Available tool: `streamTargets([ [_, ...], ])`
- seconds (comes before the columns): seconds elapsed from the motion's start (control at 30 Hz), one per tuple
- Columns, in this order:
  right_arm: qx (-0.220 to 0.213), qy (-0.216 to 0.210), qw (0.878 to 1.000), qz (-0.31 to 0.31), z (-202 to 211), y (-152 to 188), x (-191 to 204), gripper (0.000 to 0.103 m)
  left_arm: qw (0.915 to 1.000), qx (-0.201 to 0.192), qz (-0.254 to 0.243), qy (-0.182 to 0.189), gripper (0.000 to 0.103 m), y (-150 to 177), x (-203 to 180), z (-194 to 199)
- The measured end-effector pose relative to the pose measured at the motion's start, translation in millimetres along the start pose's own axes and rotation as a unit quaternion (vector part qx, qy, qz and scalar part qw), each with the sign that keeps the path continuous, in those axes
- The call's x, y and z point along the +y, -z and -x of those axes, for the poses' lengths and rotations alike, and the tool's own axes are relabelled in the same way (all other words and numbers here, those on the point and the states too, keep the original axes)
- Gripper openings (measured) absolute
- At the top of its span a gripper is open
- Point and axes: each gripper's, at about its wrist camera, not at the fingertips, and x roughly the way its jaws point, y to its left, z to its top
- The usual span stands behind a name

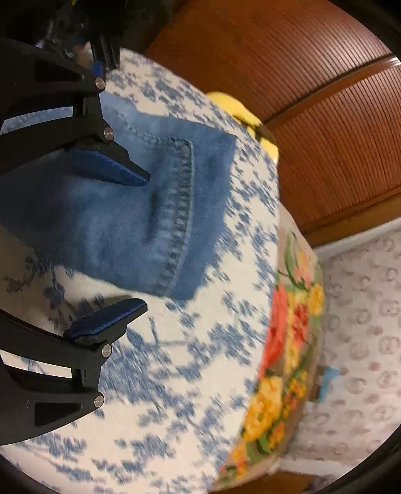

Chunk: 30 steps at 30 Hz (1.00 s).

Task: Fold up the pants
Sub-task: 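Grasp the jeans stack end with the left gripper and fold it over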

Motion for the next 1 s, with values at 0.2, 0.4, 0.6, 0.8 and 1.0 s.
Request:
streamTargets([
  [0.2,-0.014,-0.005,1.0,0.017,6.9,-2.6,14.8,0.048,0.9999,-0.007,-0.006,0.004,0.005,0.3,3.4,4.9],
  [0.4,-0.044,0.011,0.998,0.049,7.8,-22.3,48.8,0.027,0.9998,-0.019,-0.007,0.004,0.0,-0.9,7.2,17.9],
  [0.6,-0.053,-0.004,0.996,0.065,-14.6,-53.8,81.5,0.023,0.9989,-0.042,0.004,-0.019,0.0,-8.4,37.0,39.9],
  [0.8,-0.051,-0.015,0.996,0.073,-51.0,-89.4,114.4,0.022,0.9966,-0.059,0.018,-0.055,0.0,-21.7,80.1,63.9],
  [1.0,-0.055,-0.022,0.997,0.057,-92.2,-126.4,141.0,0.022,0.9932,-0.067,0.016,-0.094,0.0,-42.9,132.6,79.5],
])
